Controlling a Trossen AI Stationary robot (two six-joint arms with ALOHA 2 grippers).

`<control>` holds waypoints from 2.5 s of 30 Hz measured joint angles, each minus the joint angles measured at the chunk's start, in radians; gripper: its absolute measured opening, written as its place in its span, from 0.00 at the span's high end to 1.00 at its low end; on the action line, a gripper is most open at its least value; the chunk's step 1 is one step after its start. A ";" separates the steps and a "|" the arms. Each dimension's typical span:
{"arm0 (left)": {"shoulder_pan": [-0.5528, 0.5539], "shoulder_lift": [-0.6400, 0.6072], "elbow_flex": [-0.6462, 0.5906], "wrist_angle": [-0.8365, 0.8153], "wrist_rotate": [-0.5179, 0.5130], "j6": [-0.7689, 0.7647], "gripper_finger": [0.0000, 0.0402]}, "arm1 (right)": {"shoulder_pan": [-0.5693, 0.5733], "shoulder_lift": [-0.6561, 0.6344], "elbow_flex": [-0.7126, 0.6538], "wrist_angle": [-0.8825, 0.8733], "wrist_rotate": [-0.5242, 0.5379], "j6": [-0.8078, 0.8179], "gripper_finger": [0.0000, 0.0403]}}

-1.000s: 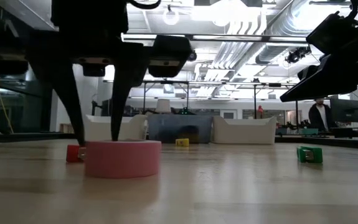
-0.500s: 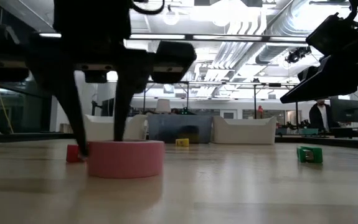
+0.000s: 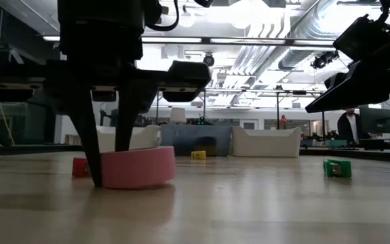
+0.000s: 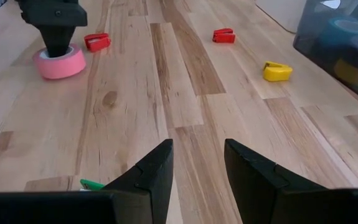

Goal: Pick and place Stapler, Stapler remover, tape
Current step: Put the pink tape into the black bin

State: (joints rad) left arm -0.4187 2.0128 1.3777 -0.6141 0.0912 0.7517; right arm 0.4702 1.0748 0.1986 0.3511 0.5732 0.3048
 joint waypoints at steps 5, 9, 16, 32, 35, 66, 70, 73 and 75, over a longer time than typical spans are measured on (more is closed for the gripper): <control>0.000 -0.006 0.002 -0.018 -0.005 -0.003 0.91 | 0.000 0.000 0.000 -0.005 0.000 0.006 0.66; 0.001 -0.005 0.072 -0.142 -0.056 0.000 0.91 | 0.000 0.000 0.000 -0.004 0.000 0.007 0.66; 0.087 -0.007 0.257 -0.393 -0.195 0.030 0.91 | 0.000 0.000 0.000 -0.002 0.000 0.009 0.66; 0.549 -0.007 0.449 -0.457 -0.201 0.085 0.91 | 0.000 0.000 0.000 -0.002 0.000 0.009 0.66; 0.649 -0.007 0.450 -0.410 -0.150 0.032 0.91 | 0.000 0.000 0.000 -0.002 0.000 0.009 0.66; 0.975 -0.009 -0.010 0.902 0.127 -0.715 0.91 | 0.002 0.000 0.000 -0.018 -0.015 0.064 0.66; 0.975 -0.009 -0.073 1.038 0.065 -0.830 0.91 | 0.002 0.000 0.000 -0.018 -0.020 0.081 0.66; 0.965 -0.009 -0.118 1.124 -0.019 -0.915 0.91 | 0.002 0.000 0.000 -0.018 -0.020 0.087 0.66; 0.954 -0.009 -0.151 1.161 -0.078 -0.973 0.91 | 0.002 0.000 0.000 -0.017 -0.020 0.091 0.66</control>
State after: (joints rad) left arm 0.5350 2.0037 1.2269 0.5471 0.0131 -0.2217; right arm 0.4721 1.0744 0.1986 0.3339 0.5531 0.3963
